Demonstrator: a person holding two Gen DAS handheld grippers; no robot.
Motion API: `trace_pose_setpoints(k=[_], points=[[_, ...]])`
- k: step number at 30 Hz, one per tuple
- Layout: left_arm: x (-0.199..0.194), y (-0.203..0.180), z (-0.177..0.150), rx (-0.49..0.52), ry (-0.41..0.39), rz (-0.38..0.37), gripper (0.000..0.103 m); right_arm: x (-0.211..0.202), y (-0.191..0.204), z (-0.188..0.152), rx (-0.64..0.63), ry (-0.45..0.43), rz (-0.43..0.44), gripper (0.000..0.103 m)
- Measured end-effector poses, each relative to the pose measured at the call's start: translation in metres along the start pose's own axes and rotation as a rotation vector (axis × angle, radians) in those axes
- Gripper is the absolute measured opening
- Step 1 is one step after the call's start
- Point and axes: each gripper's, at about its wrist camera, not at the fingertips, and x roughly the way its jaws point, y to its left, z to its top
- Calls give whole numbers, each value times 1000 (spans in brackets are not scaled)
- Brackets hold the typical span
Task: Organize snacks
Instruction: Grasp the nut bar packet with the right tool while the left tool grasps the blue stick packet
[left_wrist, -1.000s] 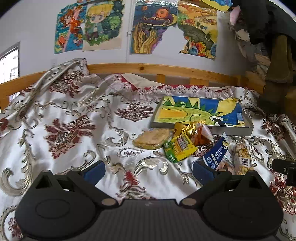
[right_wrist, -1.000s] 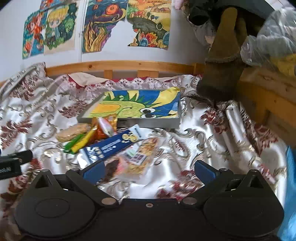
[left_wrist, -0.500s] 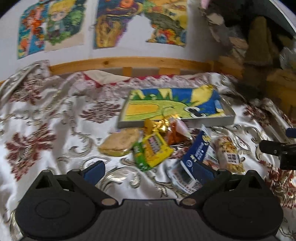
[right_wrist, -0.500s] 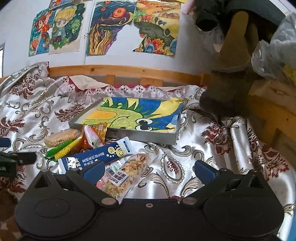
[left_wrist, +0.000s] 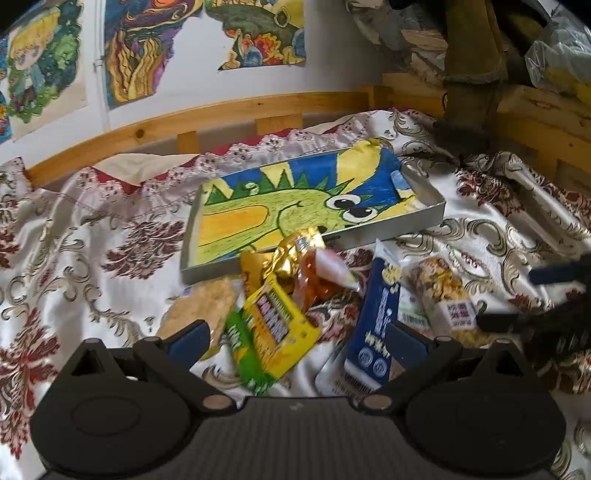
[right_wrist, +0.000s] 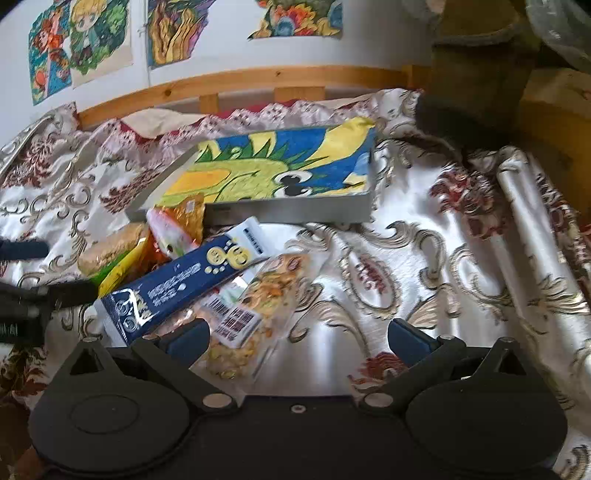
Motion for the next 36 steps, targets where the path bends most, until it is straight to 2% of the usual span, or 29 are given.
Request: trace_pose_setpoints(k=[3,5,8,10,12,13,15,16,22,28,31,34,36], points=[[6,-1,8,-14,5,-19,102,6,12,-5,-38,-4,12,102],[10,-2,13,-19,15,-22,102,14,21,-6,-62,-3,14,97],[15,-5,18,-26,30,-31,102,26,31,-6,-91,7,12,86],[16,-8,20,-16,41,-27,102,29,34,-6,-112,19,-1,75],[15,-11,21,0,38,-22,102,27,33,-5,-113,23,3,69],[14,-14,22,9,40,-18,102,25,32,-3,-102,25,8,59],[15,-16,24,19,51,-15,102,22,28,1,-91,30,14,47],[15,-18,24,24,57,-16,102,20,26,4,-97,40,10,45],[19,-33,23,64,81,-45,102,8,2,14,-158,152,34,40],[33,-57,11,127,109,-68,100,5,-21,21,-122,158,30,41],[40,-68,5,185,124,-43,91,7,-28,22,-88,169,45,41],[40,-72,0,196,111,-37,82,7,-28,23,-94,164,41,42],[39,-75,-3,203,91,-46,82,7,-28,23,-86,153,38,42]])
